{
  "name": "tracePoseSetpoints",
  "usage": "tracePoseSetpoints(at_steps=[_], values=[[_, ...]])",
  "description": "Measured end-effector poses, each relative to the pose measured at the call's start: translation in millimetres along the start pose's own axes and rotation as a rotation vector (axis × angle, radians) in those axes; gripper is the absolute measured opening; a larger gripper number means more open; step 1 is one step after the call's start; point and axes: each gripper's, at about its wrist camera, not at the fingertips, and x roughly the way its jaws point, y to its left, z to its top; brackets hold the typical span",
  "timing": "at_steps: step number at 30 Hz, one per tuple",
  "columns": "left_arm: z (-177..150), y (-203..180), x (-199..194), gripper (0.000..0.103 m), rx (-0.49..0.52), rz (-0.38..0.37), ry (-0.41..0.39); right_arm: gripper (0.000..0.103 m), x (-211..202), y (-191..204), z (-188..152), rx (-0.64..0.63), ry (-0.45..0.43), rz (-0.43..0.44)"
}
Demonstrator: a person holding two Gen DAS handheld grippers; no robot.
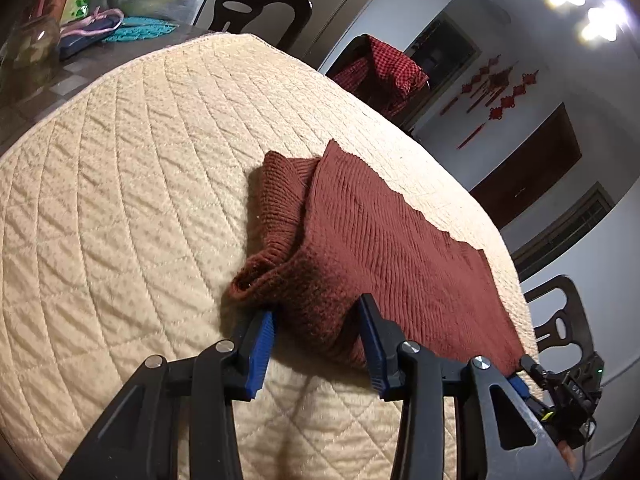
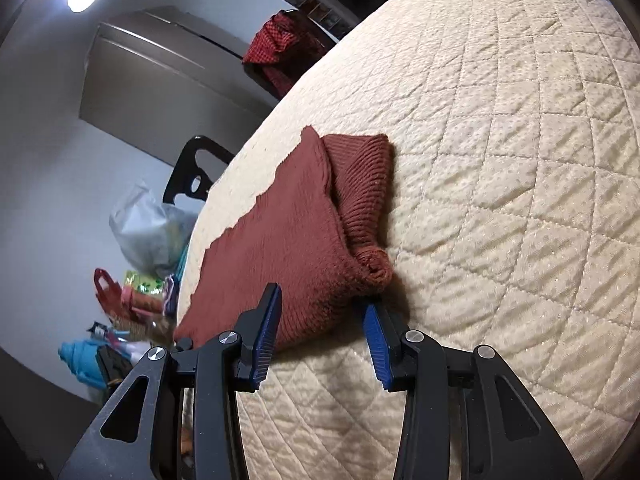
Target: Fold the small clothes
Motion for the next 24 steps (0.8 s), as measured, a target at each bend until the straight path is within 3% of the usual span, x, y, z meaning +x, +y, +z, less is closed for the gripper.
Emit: tracePoseSetpoints(at_steps=[2,3,7,10,24], values=[[2.5,0.6,2.8,0.030,-0.002,0.018,-0.001,0.031,1.8,-1.3,1.8,-0.002,-0.007,-0.025],[3.7,2.3,4.0,0.027,-0.009,0.016,0.002,0.016,2.9,-1.7,2.8,-0.006,-0.009,-0.041],[4.6,-0.2,1.8,0.017,0.010,0.024,0.008,0.010,-0.7,-6.7,3.3,0.006,-0.008,-0.030],[1.0,-6.3,-10.5,0.009,0.054,0.047,0.005,0.007,-15.2,2.2,-0.8,-0.033,-0.014,-0.018],[-53.2,-1.7,-75.7,0.009,0.089,-0.035,0.025,0.006,-82.9,1.3,-51.1,-0.066,0.013,-0.046]])
